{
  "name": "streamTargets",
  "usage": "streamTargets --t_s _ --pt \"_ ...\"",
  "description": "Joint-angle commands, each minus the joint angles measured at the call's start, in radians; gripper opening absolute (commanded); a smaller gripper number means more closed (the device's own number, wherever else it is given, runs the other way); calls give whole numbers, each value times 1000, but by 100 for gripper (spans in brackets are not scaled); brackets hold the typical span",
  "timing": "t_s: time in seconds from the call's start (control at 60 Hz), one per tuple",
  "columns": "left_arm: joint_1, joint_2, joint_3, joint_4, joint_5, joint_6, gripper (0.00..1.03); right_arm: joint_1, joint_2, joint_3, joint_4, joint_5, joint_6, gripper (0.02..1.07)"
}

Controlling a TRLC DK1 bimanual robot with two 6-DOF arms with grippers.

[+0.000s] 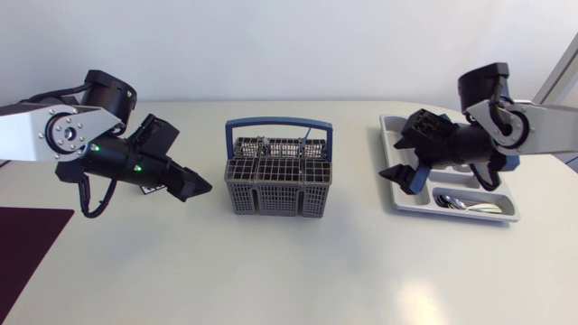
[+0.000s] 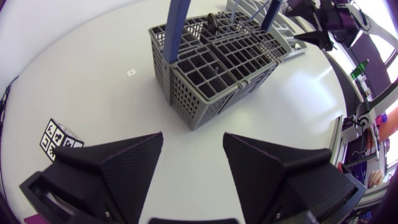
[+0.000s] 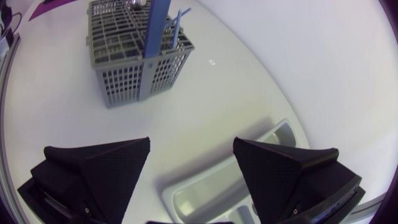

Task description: Transfer all utensils from the basket to the drawer tray.

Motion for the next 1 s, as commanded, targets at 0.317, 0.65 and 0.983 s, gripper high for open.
streamTargets --t_s 0.317,0.65,0.983 --pt "-20 -23 -63 27 -4 33 68 82 301 363 8 -171 333 94" --pt "-80 -111 -76 53 -4 65 68 129 318 394 15 -205 333 87" --pt "-113 -132 -68 54 -5 56 68 137 339 398 26 -236 323 66"
